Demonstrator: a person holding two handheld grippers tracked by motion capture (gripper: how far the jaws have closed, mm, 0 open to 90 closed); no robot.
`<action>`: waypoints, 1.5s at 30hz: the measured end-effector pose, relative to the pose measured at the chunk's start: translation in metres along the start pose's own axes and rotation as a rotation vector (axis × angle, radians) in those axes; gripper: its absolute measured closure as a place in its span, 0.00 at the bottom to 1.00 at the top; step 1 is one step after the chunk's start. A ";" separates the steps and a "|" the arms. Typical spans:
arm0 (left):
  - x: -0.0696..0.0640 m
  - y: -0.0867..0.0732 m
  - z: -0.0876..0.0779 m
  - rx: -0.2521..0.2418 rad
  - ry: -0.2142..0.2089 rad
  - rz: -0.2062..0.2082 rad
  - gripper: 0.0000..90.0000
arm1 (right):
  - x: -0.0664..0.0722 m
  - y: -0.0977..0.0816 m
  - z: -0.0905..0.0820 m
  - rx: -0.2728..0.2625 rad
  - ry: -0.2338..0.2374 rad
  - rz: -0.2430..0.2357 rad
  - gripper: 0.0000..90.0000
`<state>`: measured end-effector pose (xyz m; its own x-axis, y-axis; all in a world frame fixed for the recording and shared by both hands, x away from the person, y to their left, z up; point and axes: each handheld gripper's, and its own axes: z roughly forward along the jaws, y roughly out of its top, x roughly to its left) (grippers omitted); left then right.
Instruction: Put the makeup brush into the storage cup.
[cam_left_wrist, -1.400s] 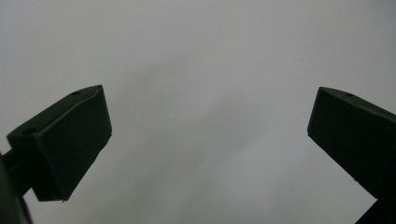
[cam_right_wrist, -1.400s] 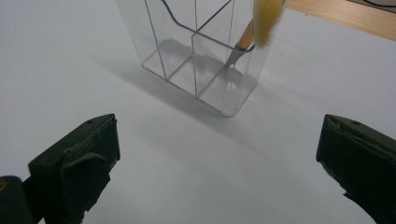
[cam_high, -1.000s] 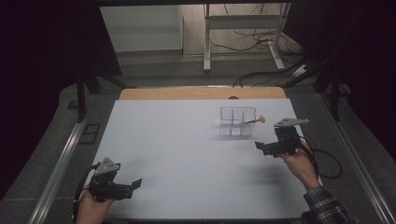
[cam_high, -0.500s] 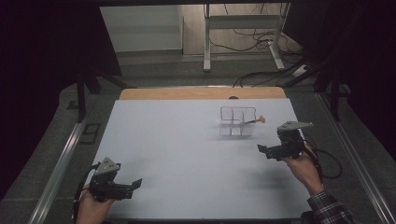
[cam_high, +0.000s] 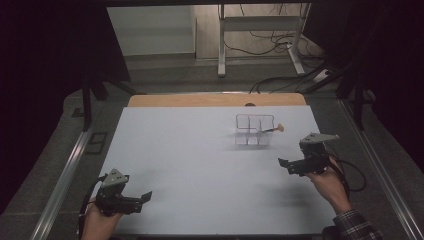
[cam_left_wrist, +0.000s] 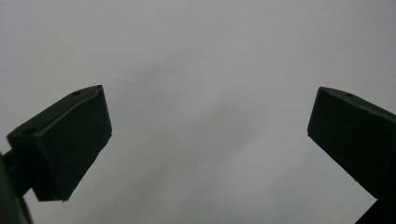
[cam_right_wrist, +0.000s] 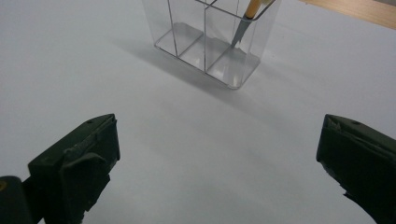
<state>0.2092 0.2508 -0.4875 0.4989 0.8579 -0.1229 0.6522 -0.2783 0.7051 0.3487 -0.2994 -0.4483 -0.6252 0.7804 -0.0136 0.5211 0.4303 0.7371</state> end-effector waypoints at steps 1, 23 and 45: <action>0.000 0.000 0.000 0.000 0.000 0.000 0.00 | 0.000 0.000 -0.001 0.000 -0.001 0.000 0.00; 0.001 0.000 0.000 -0.002 0.001 -0.007 0.00 | 0.002 -0.015 -0.016 0.012 -0.004 -0.004 0.00; 0.001 0.000 0.000 -0.005 0.007 -0.007 0.00 | 0.009 -0.028 -0.025 0.034 -0.002 -0.029 0.00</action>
<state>0.2096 0.2519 -0.4873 0.4904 0.8627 -0.1234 0.6529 -0.2698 0.7078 0.3143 -0.3152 -0.4521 -0.6393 0.7681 -0.0365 0.5219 0.4682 0.7130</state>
